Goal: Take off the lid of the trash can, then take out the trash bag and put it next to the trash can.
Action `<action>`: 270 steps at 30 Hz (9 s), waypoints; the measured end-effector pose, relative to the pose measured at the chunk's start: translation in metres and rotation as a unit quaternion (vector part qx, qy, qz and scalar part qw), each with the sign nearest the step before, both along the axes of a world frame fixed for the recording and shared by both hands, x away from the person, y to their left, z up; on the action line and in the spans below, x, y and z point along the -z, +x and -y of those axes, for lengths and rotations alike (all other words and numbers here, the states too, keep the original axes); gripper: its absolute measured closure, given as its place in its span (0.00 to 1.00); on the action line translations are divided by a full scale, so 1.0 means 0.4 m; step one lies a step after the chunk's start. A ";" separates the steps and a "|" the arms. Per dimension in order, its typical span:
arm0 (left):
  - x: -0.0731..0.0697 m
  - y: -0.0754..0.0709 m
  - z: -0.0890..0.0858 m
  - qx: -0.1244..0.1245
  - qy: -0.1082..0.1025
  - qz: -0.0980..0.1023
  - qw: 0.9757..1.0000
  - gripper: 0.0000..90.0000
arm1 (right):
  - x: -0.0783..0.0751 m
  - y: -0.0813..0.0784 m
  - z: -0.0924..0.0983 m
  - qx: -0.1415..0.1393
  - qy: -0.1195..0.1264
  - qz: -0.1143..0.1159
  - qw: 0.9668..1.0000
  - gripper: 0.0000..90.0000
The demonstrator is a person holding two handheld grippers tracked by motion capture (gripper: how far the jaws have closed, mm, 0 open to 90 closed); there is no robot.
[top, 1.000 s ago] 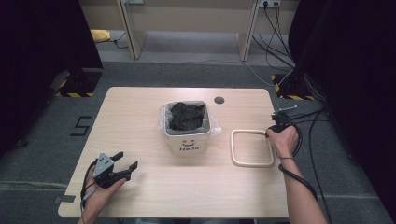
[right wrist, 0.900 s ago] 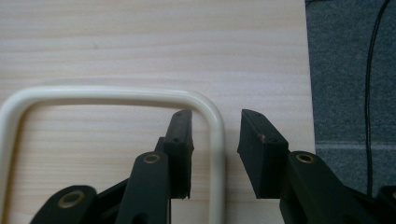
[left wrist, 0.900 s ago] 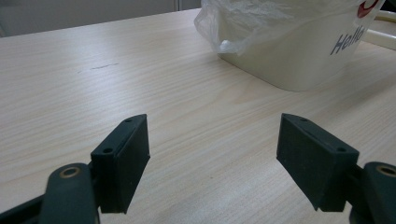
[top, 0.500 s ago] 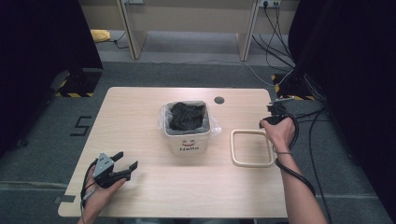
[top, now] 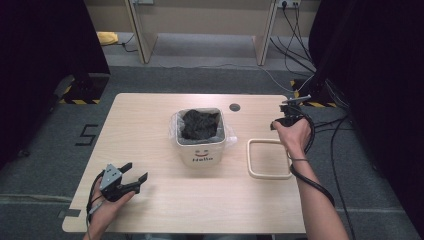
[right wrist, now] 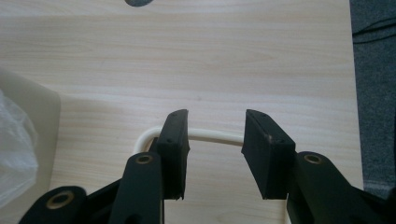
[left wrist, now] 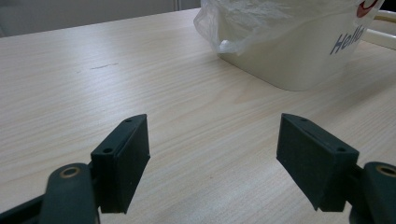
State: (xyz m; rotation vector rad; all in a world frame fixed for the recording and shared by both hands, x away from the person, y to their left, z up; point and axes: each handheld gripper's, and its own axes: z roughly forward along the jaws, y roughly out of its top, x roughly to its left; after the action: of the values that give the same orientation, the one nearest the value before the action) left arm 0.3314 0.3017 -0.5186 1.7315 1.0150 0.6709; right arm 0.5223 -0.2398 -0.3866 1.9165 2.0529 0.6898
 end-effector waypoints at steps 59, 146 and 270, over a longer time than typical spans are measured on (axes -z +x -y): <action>0.000 0.000 0.000 0.001 0.000 -0.001 1.000 0.28 | -0.111 0.019 -0.194 -0.063 0.011 0.028 0.998 0.64; 0.000 0.001 0.002 0.004 0.003 -0.002 1.000 0.28 | -0.058 0.041 -0.426 -0.135 0.016 -0.011 0.991 0.85; -0.260 0.353 0.196 0.136 0.015 -0.041 0.990 1.00 | -0.097 0.008 -0.445 -0.151 0.004 0.030 0.988 1.00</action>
State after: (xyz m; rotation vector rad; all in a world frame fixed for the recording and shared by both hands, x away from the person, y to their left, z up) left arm 0.4724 0.2233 -0.4147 1.8930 0.8062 0.4439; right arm 0.5256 -0.0618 -0.3479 1.5817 2.3286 0.8099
